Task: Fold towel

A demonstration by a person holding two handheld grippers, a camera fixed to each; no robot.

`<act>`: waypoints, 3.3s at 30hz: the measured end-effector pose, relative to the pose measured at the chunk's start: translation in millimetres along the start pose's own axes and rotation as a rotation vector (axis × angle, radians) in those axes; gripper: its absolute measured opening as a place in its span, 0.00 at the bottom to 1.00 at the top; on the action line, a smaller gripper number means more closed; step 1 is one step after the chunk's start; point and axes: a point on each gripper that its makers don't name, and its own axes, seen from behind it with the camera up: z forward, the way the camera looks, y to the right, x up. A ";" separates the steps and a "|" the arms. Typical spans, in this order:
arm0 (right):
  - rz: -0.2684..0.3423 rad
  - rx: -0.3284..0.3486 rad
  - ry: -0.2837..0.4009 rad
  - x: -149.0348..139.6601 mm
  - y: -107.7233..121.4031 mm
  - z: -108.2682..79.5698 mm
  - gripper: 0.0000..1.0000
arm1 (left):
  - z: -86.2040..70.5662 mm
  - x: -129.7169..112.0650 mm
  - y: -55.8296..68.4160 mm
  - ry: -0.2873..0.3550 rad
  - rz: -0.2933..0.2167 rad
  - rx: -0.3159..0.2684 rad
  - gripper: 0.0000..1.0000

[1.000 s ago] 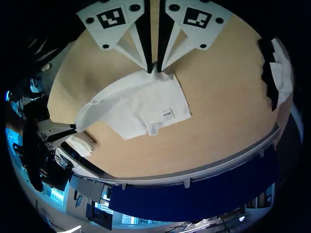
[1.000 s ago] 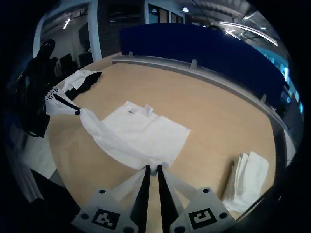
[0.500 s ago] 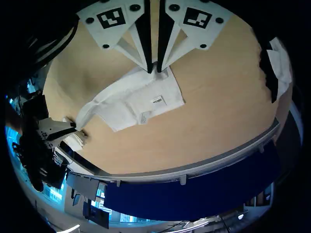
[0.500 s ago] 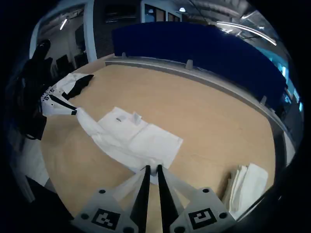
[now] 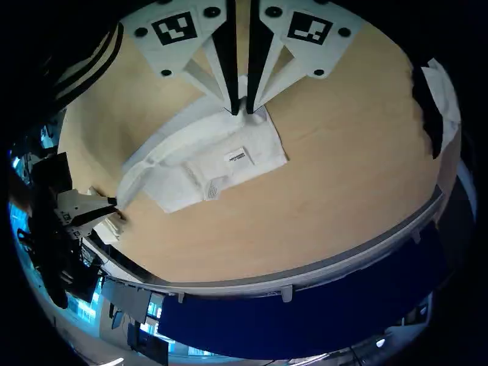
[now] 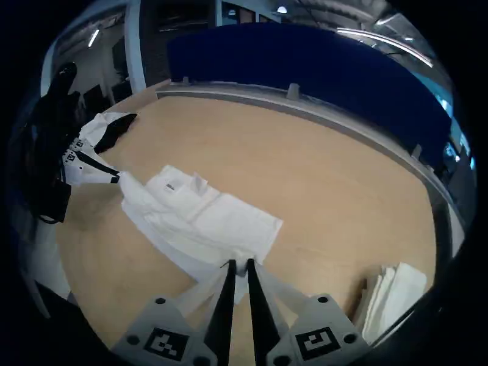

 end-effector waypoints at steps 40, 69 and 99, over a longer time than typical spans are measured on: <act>0.098 -0.081 -0.003 -3.8 29.9 51.4 0.33 | 56.7 5.5 -29.3 -0.007 -0.008 0.074 0.16; 0.108 -0.106 0.038 7.7 32.5 45.1 1.00 | 38.4 11.1 -45.9 0.014 -0.006 0.110 0.87; 0.059 -0.067 0.025 -20.5 13.3 10.6 1.00 | -11.0 -27.7 -28.3 0.021 -0.080 0.159 0.87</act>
